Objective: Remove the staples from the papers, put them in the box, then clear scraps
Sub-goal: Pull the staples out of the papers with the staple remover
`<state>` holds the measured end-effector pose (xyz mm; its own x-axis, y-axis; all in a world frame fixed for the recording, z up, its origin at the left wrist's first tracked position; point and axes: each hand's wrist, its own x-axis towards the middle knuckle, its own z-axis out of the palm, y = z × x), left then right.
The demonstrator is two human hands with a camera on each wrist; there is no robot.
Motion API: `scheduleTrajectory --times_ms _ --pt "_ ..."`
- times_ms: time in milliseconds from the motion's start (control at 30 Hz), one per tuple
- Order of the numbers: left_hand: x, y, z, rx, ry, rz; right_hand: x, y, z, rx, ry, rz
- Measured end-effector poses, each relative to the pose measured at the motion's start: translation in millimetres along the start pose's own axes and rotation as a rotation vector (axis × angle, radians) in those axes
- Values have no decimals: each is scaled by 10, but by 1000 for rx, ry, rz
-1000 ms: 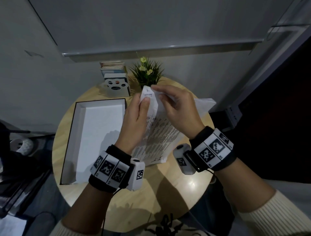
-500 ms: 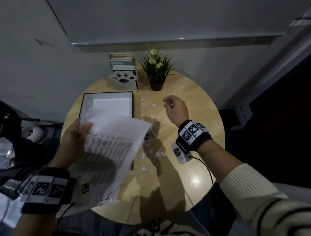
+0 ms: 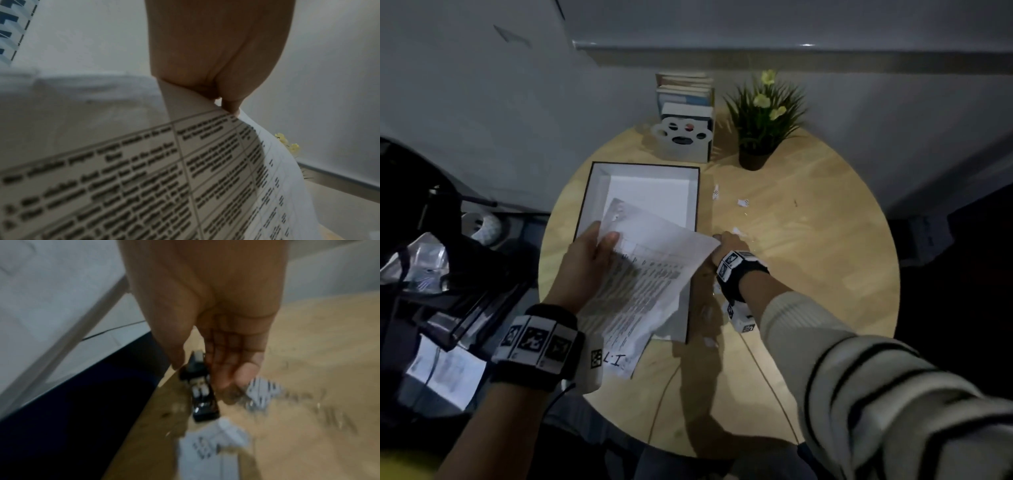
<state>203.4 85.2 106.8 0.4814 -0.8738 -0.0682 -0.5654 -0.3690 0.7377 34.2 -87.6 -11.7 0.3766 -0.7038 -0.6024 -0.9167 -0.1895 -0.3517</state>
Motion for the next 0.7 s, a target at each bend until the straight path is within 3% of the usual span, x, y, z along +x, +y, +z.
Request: scheduleTrajectory --times_ms 67,167,300,433,500,600,700 --pt "13 19 4 1 -17 -1 6 49 83 -91 -96 -28" --pt "16 48 8 -27 -37 12 -1 134 104 -35 -58 -46" --pt "-20 108 -19 -37 -75 35 -177 293 -229 450 202 81" --pt "-100 221 -6 -62 -136 39 -771 461 -753 1001 357 20" --pt "-157 362 36 -60 -168 60 -1113 444 -987 1191 327 -124" --pt "-276 656 150 -21 -170 123 -1564 294 -1233 1405 156 -387" --pt "-414 893 281 64 -163 191 -1859 107 -1288 1518 14 -485"
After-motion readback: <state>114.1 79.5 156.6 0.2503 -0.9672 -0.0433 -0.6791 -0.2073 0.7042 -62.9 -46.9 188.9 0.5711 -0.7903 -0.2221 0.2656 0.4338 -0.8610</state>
